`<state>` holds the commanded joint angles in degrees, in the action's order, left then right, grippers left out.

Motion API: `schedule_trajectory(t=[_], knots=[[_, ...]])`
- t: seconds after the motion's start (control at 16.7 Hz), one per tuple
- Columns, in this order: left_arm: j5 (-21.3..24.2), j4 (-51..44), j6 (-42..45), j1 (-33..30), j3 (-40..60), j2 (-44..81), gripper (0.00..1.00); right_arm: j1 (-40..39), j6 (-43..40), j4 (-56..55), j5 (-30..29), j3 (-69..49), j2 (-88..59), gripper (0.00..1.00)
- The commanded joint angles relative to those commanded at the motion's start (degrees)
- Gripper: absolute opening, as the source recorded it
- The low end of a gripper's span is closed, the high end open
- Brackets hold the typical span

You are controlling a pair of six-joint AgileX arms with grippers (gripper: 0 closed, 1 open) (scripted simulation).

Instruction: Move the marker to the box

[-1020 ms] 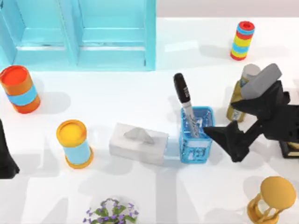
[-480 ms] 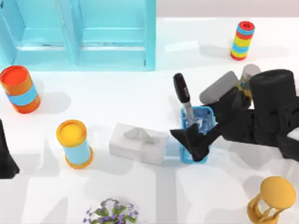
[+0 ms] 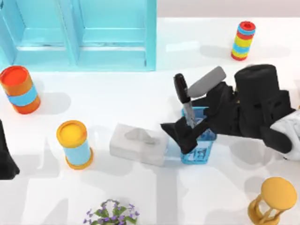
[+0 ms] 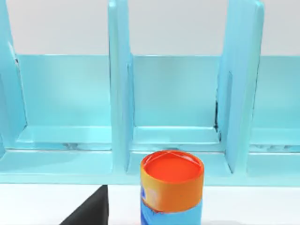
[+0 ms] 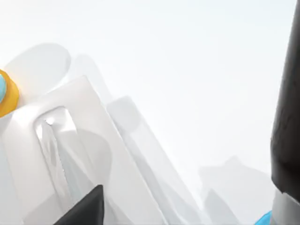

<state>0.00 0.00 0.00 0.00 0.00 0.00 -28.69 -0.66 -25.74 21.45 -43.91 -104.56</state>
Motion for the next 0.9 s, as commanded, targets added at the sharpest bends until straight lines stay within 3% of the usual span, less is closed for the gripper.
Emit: schedule_trajectory(t=[0.78,0.9], knots=[[0.0,0.0,0.0,0.0,0.0,0.0,1.0,0.0,0.0,0.0,0.0,0.0,0.0,0.02],[0.0,0.0,0.0,0.0,0.0,0.0,1.0,0.0,0.0,0.0,0.0,0.0,0.0,0.0]])
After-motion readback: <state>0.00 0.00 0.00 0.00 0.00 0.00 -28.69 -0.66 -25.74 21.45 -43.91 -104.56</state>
